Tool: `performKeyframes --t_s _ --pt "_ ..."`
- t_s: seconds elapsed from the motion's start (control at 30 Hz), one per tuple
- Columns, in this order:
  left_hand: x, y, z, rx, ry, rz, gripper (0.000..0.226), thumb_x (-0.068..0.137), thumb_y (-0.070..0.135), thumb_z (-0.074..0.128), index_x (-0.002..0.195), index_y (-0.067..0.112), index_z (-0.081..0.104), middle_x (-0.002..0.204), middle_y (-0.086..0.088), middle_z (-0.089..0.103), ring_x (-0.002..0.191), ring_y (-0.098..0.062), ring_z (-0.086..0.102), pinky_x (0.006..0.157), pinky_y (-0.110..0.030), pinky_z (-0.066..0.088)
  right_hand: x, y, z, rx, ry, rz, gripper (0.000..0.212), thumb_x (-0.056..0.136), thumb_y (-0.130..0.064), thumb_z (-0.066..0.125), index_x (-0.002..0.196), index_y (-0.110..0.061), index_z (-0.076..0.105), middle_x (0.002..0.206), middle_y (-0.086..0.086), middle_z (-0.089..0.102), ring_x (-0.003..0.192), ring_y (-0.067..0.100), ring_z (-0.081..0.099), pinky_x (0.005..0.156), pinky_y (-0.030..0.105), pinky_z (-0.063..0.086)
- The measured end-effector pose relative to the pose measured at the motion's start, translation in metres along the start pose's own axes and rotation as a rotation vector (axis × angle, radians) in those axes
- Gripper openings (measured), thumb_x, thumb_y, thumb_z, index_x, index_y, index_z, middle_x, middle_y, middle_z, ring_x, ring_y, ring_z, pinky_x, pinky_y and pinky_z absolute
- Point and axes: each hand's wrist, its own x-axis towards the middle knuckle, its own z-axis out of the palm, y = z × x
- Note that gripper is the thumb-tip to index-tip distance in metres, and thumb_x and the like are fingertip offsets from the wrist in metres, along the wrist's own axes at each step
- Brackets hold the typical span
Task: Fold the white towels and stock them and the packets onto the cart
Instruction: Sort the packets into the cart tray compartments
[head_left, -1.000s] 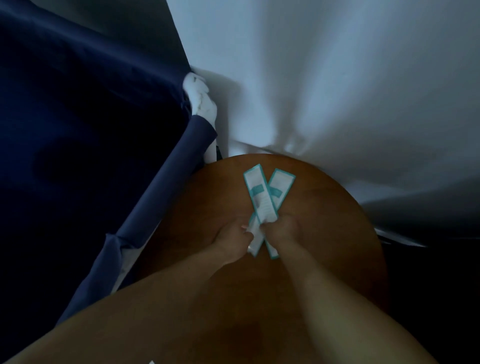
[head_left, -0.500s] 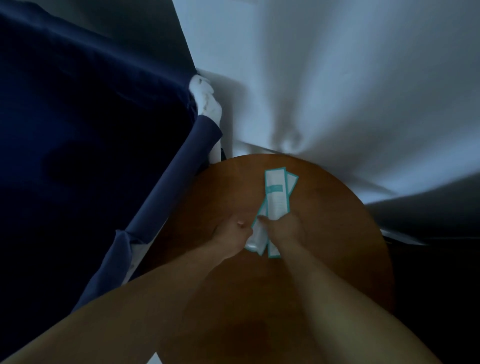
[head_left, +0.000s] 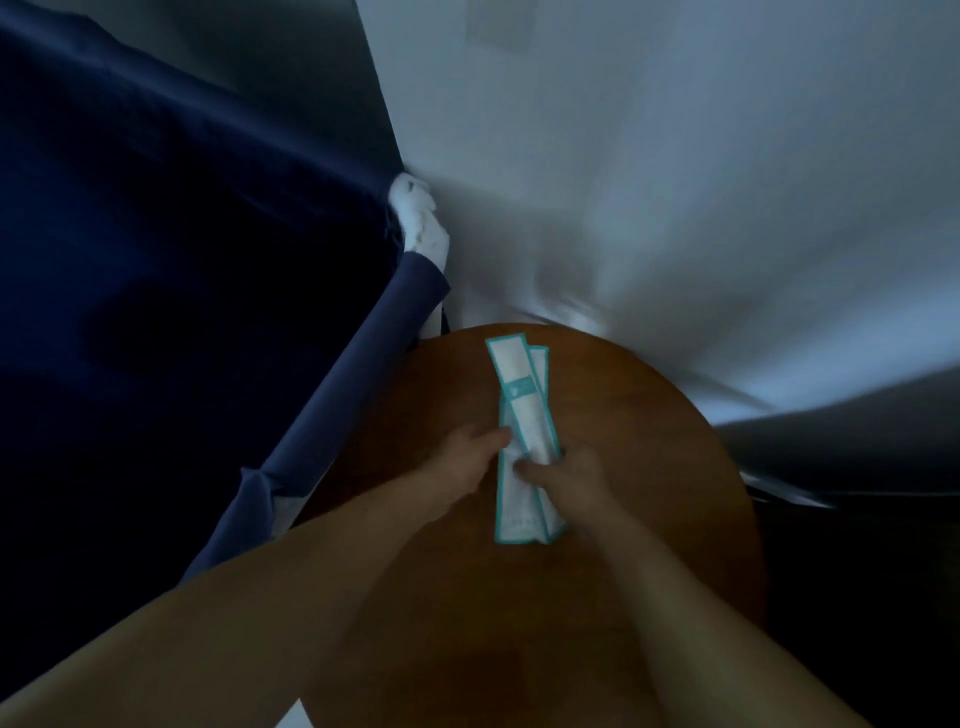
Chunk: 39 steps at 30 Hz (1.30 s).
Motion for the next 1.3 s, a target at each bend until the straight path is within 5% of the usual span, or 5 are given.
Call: performKeyframes --t_s 0.53,0.77,0.93,1.13,1.3 --pt "-0.112 0.099 -0.007 -0.297 -0.058 0.182 0.020 0.101 0.015 0.053 0.118 0.010 0.063 0.113 -0.010 0.071 0.105 -0.029 0.069 0.097 -0.051 0.053 -0.097 -0.107 -0.088 -0.058 0.068 -0.322 0.014 0.092 -0.033 0.069 0.092 -0.019 0.068 0.087 -0.002 0.072 0.071 0.006 0.065 0.056 0.021 0.050" --pt "-0.169 0.129 0.000 -0.058 -0.096 0.376 0.024 0.096 0.017 0.061 0.117 0.007 0.063 0.108 -0.012 0.071 0.097 -0.026 0.070 0.079 -0.034 0.059 -0.166 -0.131 -0.092 -0.121 0.155 -0.431 0.066 0.073 -0.073 0.056 0.086 -0.012 0.075 0.084 0.007 0.076 0.080 0.023 0.072 0.070 0.041 0.056" --pt "-0.197 0.143 -0.017 0.166 -0.187 0.479 0.019 0.094 0.017 0.065 0.109 0.006 0.067 0.105 -0.014 0.073 0.096 -0.032 0.070 0.089 -0.047 0.057 -0.220 -0.137 -0.115 -0.373 0.149 -0.443 0.023 0.091 -0.042 0.069 0.079 -0.023 0.070 0.062 -0.009 0.060 0.061 0.008 0.057 0.057 0.028 0.043" --pt "-0.239 0.156 -0.050 0.589 -0.332 0.639 0.003 0.093 0.023 0.068 0.094 0.025 0.067 0.099 -0.002 0.072 0.090 -0.020 0.070 0.082 -0.031 0.057 -0.290 -0.131 -0.131 -0.658 0.920 -0.621 0.051 0.078 -0.041 0.075 0.116 -0.010 0.060 0.115 0.011 0.058 0.111 0.034 0.053 0.091 0.043 0.044" --pt "-0.277 0.167 -0.055 0.929 -0.374 0.806 0.028 0.093 0.029 0.066 0.116 0.013 0.067 0.109 -0.004 0.069 0.100 -0.022 0.066 0.088 -0.033 0.053 -0.337 -0.113 -0.131 -0.746 0.995 -0.623 0.107 0.072 -0.057 0.078 0.153 -0.014 0.022 0.155 0.007 0.025 0.146 0.028 0.020 0.120 0.048 0.024"
